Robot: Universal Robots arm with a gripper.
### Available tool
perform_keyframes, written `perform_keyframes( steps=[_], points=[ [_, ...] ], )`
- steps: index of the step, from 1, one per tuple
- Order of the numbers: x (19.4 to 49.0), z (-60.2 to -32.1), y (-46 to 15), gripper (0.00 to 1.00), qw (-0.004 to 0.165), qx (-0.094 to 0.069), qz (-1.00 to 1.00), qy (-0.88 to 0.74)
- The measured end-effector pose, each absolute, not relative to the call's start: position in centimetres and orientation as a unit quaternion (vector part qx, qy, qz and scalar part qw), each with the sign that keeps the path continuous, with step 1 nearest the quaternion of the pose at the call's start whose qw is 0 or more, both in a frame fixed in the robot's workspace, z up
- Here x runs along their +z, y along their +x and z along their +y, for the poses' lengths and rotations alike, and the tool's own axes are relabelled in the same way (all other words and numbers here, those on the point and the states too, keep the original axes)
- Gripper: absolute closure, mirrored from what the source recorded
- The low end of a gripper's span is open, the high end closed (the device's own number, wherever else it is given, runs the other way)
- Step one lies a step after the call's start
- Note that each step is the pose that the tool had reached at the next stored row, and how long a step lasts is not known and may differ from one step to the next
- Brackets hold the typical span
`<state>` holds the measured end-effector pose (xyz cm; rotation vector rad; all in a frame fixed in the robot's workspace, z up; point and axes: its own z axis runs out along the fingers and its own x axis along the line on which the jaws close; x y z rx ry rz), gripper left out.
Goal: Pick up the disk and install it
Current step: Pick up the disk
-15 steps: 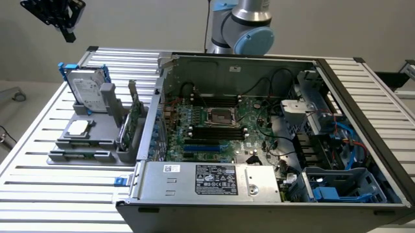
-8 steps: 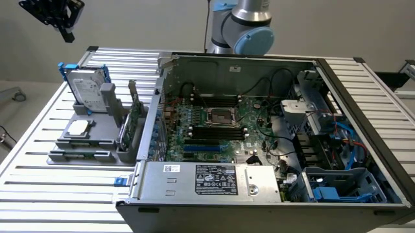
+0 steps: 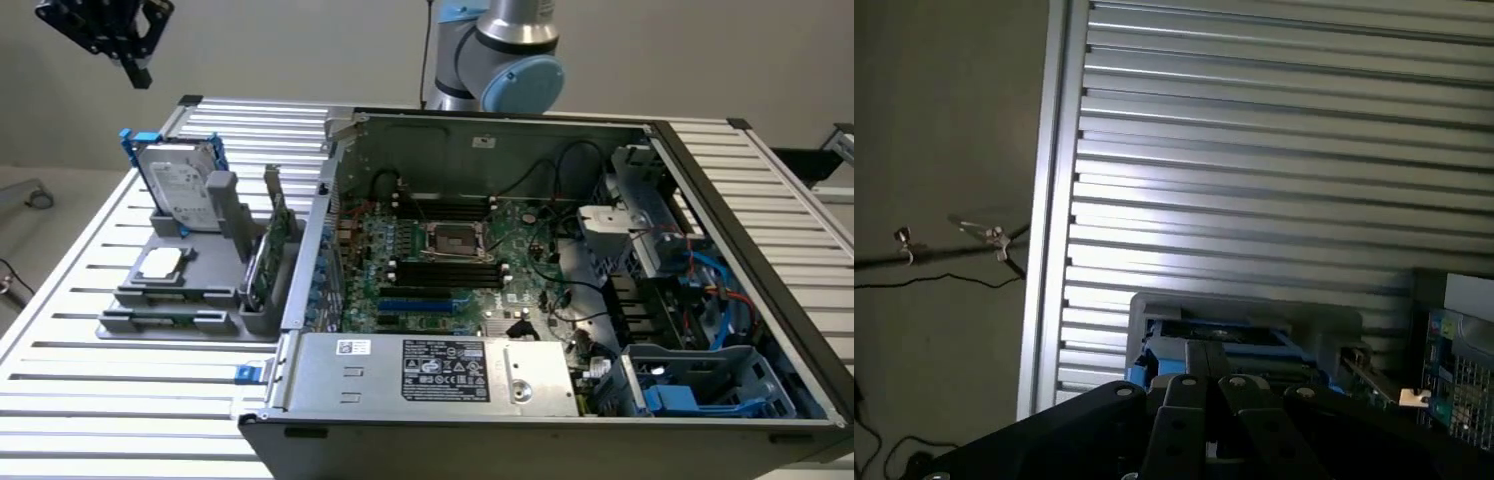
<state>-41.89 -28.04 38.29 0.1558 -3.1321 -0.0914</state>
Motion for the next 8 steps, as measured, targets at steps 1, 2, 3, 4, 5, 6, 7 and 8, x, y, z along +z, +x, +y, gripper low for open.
perform_keyframes(
  steps=[1,2,3,4,5,6,7,8],
  points=[
    [38.27,-28.04,-41.88,0.89,0.003,-0.029,-0.998,0.059],
    [38.25,-28.04,-41.89,0.89,0.003,-0.029,-0.997,0.068],
    [38.23,-28.04,-41.89,0.89,0.004,-0.029,-0.997,0.077],
    [38.21,-28.04,-41.89,0.89,0.004,-0.029,-0.996,0.086],
    [38.21,-28.04,-41.88,0.89,0.005,-0.029,-0.995,0.095],
    [38.21,-28.05,-41.88,0.89,0.005,-0.028,-0.994,0.104],
    [38.21,-28.05,-41.88,0.89,0.005,-0.027,-0.993,0.113],
    [38.21,-28.05,-41.88,0.89,0.006,-0.027,-0.992,0.122]
  ],
)
